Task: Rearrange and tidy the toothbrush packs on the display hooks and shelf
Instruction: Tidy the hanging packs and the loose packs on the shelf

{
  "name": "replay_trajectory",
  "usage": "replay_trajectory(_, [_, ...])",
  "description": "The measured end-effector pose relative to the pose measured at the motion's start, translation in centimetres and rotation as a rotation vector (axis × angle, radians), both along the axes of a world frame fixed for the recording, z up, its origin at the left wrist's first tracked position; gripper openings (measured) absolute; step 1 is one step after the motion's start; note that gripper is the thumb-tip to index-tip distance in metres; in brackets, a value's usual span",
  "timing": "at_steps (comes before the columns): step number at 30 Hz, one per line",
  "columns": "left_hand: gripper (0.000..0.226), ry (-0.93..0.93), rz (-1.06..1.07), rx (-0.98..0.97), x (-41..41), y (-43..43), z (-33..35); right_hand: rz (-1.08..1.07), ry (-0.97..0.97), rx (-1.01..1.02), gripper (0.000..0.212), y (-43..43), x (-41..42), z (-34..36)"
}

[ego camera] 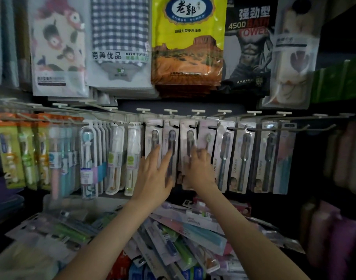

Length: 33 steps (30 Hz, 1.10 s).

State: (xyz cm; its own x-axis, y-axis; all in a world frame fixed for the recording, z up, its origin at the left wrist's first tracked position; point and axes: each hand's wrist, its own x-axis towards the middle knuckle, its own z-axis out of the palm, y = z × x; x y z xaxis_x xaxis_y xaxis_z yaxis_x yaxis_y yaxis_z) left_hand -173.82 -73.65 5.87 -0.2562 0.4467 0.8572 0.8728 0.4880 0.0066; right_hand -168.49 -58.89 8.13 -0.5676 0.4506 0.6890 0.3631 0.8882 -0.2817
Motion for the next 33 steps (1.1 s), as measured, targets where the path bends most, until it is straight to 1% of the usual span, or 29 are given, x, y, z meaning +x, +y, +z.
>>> replay_trajectory(3, [0.077, 0.009, -0.004, -0.065, -0.5, 2.1, -0.1, 0.048, 0.136, 0.118, 0.058, 1.4, 1.0, -1.0])
replay_trajectory(5, [0.08, 0.022, 0.005, -0.111, -0.5, 3.9, -0.3, 0.056, 0.226, 0.151, 0.058, 2.8, 2.2, -1.7])
replay_trajectory(9, [0.078, 0.017, -0.056, -0.122, 0.6, 7.8, -0.8, -0.024, 0.325, 0.139, 0.057, 6.0, 5.2, -2.0])
replay_trajectory(11, [0.072, -0.009, -0.06, -0.104, 1.5, 9.7, -0.8, -0.081, 0.362, 0.117, 0.057, 7.9, 6.5, -2.4])
replay_trajectory(13, [0.063, -0.035, -0.046, -0.046, 2.3, 11.5, -0.7, -0.098, 0.343, 0.097, 0.057, 9.5, 7.4, -3.0])
replay_trajectory(15, [0.059, -0.11, -0.055, 0.016, 3.4, 12.8, -0.3, -0.101, 0.323, 0.066, 0.056, 10.7, 8.1, -3.4])
replay_trajectory(18, [0.067, -0.266, -0.082, 0.103, 4.4, 14.5, 0.0, -0.111, 0.299, 0.013, 0.058, 11.8, 8.6, -3.6])
replay_trajectory(21, [0.068, -0.385, -0.144, 0.189, 5.1, 15.3, 0.2, -0.036, 0.314, 0.031, 0.057, 12.1, 8.7, -3.5])
replay_trajectory(23, [0.058, -0.495, -0.195, 0.264, 5.1, 15.5, 0.3, 0.021, 0.322, 0.025, 0.059, 11.9, 8.6, -3.3])
replay_trajectory(25, [0.041, -0.606, -0.257, 0.351, 4.9, 15.5, 0.6, 0.064, 0.334, 0.01, 0.057, 11.5, 8.5, -3.2])
replay_trajectory(27, [0.024, -0.656, -0.296, 0.366, 4.7, 15.2, 0.9, 0.137, 0.35, -0.005, 0.055, 11.0, 8.6, -3.1])
replay_trajectory(29, [0.013, -0.729, -0.356, 0.373, 4.8, 14.6, 1.2, 0.203, 0.363, -0.034, 0.056, 10.5, 8.5, -3.2])
replay_trajectory(32, [0.005, -0.875, -0.411, 0.387, 4.5, 13.3, 1.7, 0.254, 0.39, -0.071, 0.059, 9.7, 8.5, -3.3])
replay_trajectory(33, [0.006, -0.915, -0.431, 0.381, 4.4, 12.9, 1.8, 0.276, 0.396, -0.068, 0.059, 9.2, 8.5, -3.2])
